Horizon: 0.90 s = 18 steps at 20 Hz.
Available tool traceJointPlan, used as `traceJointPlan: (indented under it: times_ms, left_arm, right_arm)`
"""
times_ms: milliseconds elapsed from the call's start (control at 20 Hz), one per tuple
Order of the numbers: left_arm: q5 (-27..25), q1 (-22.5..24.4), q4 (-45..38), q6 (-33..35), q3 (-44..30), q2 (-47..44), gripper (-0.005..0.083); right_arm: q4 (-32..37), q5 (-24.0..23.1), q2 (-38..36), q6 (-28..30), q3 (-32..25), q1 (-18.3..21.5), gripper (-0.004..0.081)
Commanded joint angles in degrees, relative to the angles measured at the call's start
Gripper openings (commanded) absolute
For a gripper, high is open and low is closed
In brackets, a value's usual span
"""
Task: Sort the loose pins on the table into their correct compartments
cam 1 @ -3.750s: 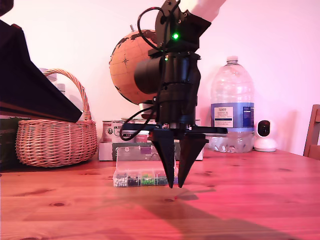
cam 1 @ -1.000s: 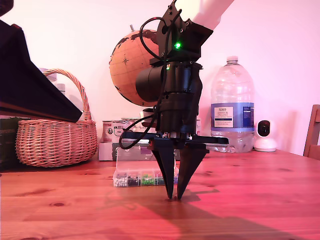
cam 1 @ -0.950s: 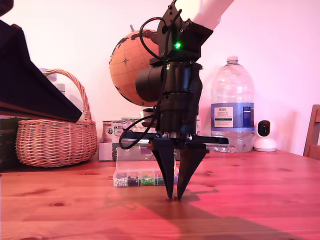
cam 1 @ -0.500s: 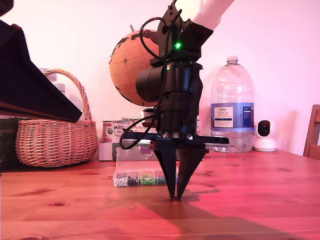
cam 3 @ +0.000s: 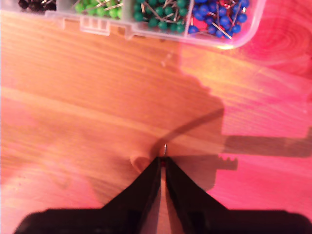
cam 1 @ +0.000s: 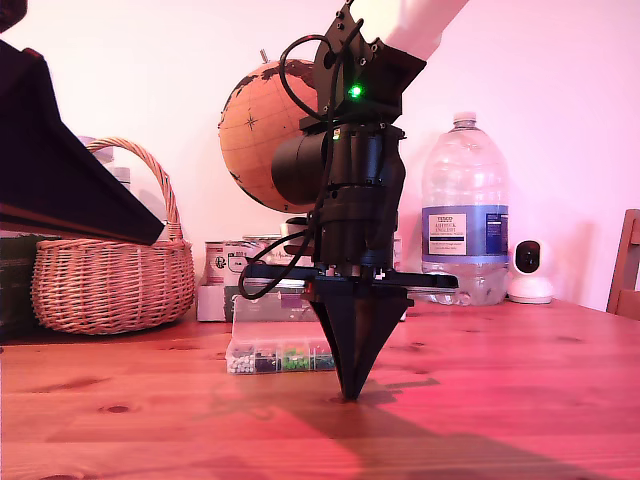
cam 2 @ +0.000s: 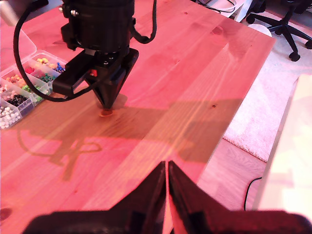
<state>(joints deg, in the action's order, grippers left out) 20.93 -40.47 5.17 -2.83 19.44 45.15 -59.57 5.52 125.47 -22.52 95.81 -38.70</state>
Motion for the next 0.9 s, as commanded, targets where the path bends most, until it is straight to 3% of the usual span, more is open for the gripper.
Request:
traceJointPlan:
  times_ms: [0, 850]
  left_arm:
    - [0.0, 0.1, -0.5, -0.2, 0.3, 0.2, -0.0021]
    - [0.0, 0.1, -0.5, -0.2, 0.3, 0.2, -0.0021]
  right_arm:
    - [0.2, 0.0, 2.5, 0.0, -1.0, -0.2, -0.0012]
    - [-1.6, 0.1, -5.5, 4.9, -0.4, -0.2, -0.0012]
